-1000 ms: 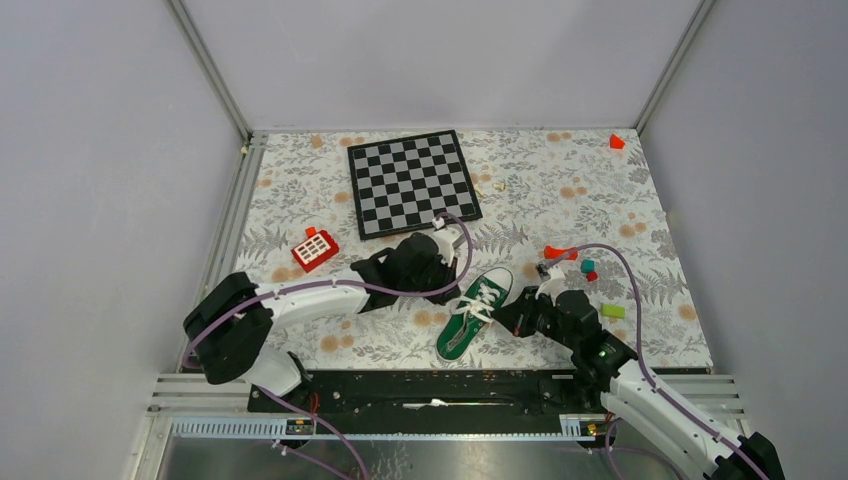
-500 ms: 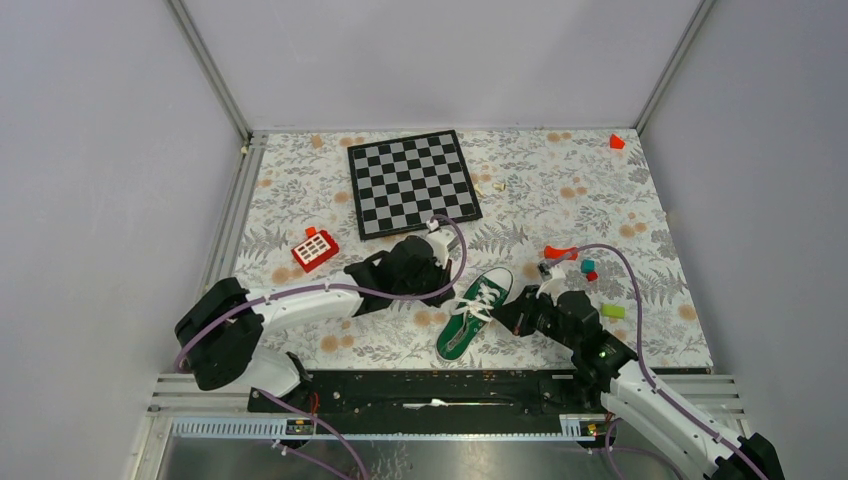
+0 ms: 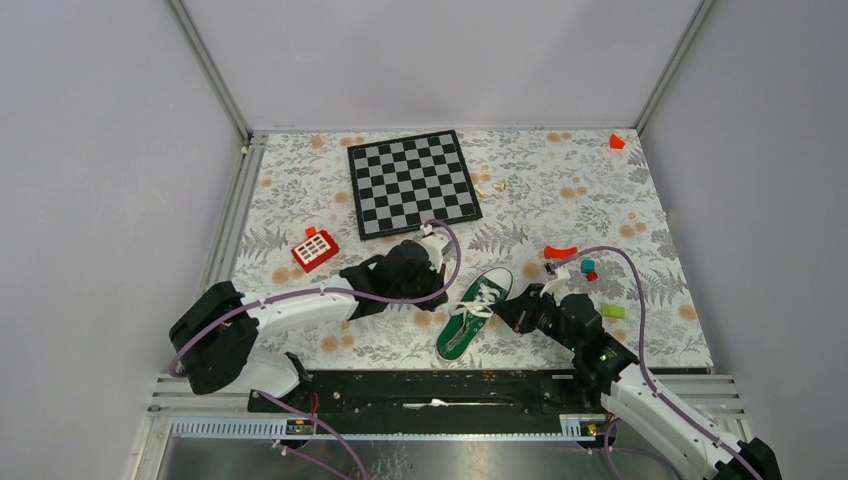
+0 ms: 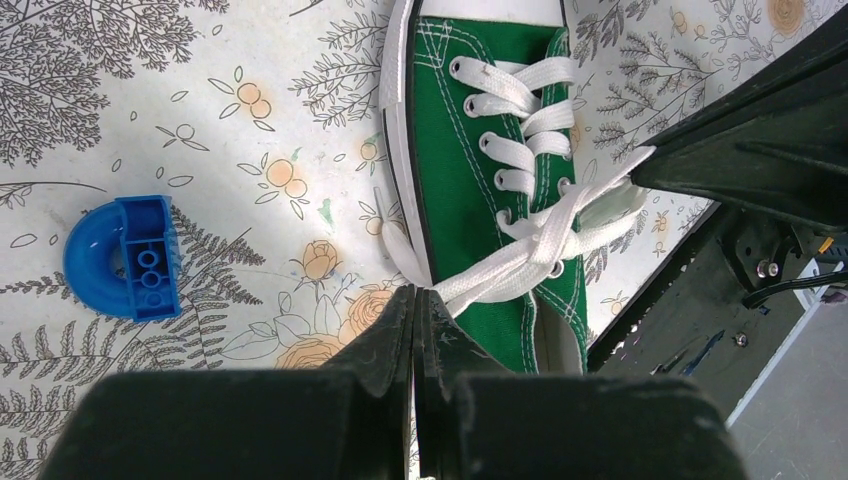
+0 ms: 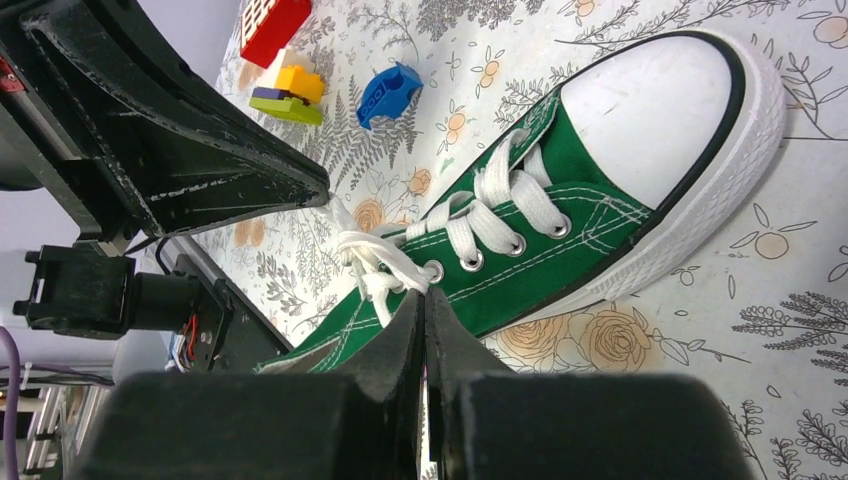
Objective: Tie the shoes
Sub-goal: Tie the shoelace on the shoe.
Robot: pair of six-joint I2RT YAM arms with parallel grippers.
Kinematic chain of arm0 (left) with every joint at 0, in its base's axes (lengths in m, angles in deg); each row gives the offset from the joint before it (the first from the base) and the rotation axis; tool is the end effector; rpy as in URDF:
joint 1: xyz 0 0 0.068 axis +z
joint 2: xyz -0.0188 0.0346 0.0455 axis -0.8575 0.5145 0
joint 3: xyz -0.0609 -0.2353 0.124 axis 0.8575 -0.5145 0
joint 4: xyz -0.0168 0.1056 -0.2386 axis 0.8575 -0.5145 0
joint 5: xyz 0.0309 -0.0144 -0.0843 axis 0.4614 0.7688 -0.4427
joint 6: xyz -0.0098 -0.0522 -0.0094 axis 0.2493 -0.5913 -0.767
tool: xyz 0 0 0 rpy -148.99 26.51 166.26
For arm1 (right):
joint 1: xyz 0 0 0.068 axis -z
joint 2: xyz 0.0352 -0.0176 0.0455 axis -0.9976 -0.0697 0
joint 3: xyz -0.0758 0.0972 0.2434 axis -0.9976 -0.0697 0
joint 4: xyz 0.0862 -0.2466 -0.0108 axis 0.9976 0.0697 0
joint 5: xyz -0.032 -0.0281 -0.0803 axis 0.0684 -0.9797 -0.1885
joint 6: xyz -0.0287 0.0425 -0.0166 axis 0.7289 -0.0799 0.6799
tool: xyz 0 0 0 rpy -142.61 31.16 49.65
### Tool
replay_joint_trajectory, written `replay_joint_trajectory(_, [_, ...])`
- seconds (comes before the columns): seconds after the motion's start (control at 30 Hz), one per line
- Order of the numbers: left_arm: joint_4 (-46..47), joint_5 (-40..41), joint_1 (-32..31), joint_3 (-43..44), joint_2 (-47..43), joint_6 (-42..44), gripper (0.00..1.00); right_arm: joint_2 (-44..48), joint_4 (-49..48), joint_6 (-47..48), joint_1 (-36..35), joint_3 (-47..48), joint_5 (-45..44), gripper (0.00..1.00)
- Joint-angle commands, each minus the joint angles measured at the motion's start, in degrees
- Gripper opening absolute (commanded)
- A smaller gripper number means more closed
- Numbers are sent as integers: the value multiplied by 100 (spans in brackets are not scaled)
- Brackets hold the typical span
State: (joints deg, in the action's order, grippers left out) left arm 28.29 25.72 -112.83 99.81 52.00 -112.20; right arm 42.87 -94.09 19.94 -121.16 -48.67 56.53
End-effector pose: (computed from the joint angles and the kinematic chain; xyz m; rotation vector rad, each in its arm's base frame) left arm 0.1683 -0.2358 0.2033 0.6603 2.3143 -0.7946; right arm 0.1071 0.0833 0.1624 -0.0608 1.9243 1.0748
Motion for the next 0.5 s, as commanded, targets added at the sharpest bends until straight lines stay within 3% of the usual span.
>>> replay_joint_trajectory(0.0, [44, 177, 37, -20, -183, 14, 0, 31, -486, -136, -43, -64, -384, 0])
replay_joint_trajectory(0.47, [-127, 453, 84, -129, -272, -36, 0, -312, -1062, -278, -44, -100, -382, 0])
